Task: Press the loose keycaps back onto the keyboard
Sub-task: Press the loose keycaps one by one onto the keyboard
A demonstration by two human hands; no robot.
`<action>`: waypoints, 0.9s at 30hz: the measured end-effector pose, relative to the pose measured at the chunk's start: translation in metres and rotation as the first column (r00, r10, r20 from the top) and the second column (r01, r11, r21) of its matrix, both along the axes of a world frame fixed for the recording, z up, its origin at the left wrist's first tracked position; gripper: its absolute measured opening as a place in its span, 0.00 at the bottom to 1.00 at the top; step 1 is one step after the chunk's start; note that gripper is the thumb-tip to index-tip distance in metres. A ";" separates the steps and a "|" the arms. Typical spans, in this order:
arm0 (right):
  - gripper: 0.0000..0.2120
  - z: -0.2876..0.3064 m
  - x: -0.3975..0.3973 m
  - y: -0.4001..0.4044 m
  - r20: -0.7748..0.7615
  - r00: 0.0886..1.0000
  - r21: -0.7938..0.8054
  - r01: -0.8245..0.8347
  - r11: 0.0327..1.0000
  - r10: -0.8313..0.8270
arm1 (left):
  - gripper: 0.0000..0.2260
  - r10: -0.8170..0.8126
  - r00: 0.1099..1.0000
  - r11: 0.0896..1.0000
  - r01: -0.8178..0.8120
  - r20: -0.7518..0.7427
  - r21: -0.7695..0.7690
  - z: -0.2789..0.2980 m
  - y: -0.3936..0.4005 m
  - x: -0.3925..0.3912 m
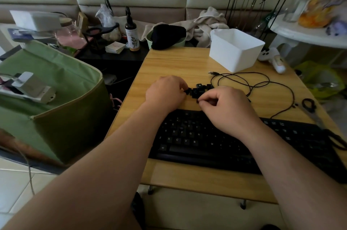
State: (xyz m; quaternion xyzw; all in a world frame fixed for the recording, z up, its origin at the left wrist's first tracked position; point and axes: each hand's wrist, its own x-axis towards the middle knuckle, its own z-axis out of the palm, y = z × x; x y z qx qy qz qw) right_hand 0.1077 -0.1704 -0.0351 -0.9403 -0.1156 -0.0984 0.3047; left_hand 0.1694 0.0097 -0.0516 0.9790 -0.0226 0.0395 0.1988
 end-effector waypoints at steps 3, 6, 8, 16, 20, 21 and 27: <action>0.06 0.002 0.000 -0.006 0.013 1.000 0.020 0.017 1.000 -0.018 | 0.10 0.011 1.000 0.999 -0.011 0.012 0.045 -0.005 -0.005 0.003; 0.06 0.003 0.000 -0.011 0.019 1.000 0.021 0.020 1.000 -0.021 | 0.06 0.013 1.000 0.997 -0.014 0.024 0.073 -0.005 -0.007 0.002; 0.06 0.003 0.000 -0.014 0.016 1.000 0.021 0.018 1.000 -0.018 | 0.06 0.006 1.000 0.995 -0.009 0.028 0.104 -0.004 -0.009 -0.001; 0.12 -0.001 0.000 -0.019 0.063 0.998 0.082 -0.016 0.997 0.010 | 0.03 -0.077 0.993 0.879 0.027 -0.086 -0.476 0.015 0.001 -0.020; 0.17 0.001 -0.003 -0.016 0.136 0.988 0.145 -0.088 0.986 0.068 | 0.06 -0.242 0.961 0.722 0.085 -0.135 -0.686 0.021 -0.002 -0.037; 0.15 0.002 -0.004 -0.014 0.162 0.984 0.157 -0.101 0.982 0.076 | 0.06 -0.274 0.952 0.691 0.096 -0.137 -0.717 0.021 -0.002 -0.039; 0.10 0.003 -0.006 -0.012 0.245 0.968 0.196 -0.101 0.975 0.051 | 0.10 -0.321 0.938 0.592 0.094 -0.127 -0.800 0.022 -0.002 -0.044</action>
